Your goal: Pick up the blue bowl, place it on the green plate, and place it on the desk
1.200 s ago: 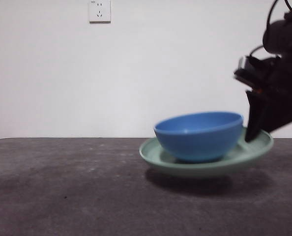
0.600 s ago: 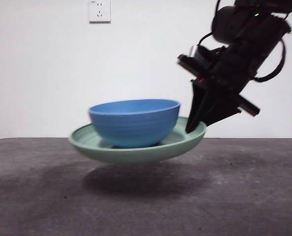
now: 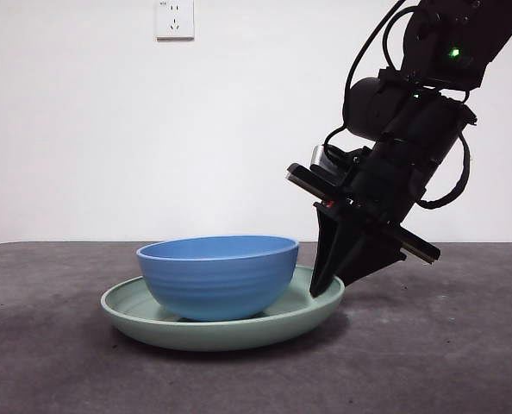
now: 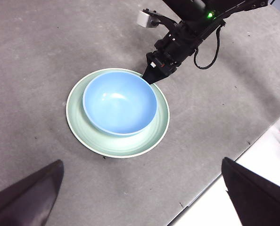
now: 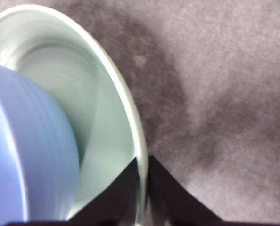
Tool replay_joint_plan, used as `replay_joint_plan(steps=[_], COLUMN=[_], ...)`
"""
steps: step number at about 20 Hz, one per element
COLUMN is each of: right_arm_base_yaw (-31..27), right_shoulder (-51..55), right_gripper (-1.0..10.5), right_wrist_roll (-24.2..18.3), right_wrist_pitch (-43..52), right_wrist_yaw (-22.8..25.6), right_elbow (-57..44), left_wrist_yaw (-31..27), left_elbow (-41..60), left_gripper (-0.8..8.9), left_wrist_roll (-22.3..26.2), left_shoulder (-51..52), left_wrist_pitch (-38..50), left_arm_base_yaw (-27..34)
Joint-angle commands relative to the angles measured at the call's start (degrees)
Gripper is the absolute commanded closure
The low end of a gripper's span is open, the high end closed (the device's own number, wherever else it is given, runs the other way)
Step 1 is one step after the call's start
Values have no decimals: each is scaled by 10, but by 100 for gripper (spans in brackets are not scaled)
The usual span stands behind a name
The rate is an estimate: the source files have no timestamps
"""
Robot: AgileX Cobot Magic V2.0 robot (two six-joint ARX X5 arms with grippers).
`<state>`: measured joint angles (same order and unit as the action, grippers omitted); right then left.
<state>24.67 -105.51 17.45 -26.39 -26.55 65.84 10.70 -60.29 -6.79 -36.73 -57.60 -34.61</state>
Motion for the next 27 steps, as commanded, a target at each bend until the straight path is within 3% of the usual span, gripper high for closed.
replay_joint_plan(steps=[1,3,12,18,24,27], right_arm_base_yaw=[3,3,-3,0,28,44], right_shoulder=[-11,-11,68,242,457,547], right_gripper=[816,712,696,418,341,341], right_wrist_roll=[6,5,-7,-51,-72,-72], right_wrist_pitch=[5,5,-22,-159,-328,-379], right_wrist_yaw=[2,3,40,78,134,136], right_elbow=[11,11,23,23,23,23], left_wrist_yaw=[3,3,3,3,3,3], left_elbow=[-5,-5,-5,-5,-5,-5], left_gripper=[218,218,218,218,218,218], left_wrist_roll=[1,1,3,5,2,2], left_shoulder=[-3,-3,-3,-3,-3,-3], left_wrist_pitch=[6,6,6,1,-15,-15], left_arm_base_yaw=[-3,-3,-3,-3,-3,-3])
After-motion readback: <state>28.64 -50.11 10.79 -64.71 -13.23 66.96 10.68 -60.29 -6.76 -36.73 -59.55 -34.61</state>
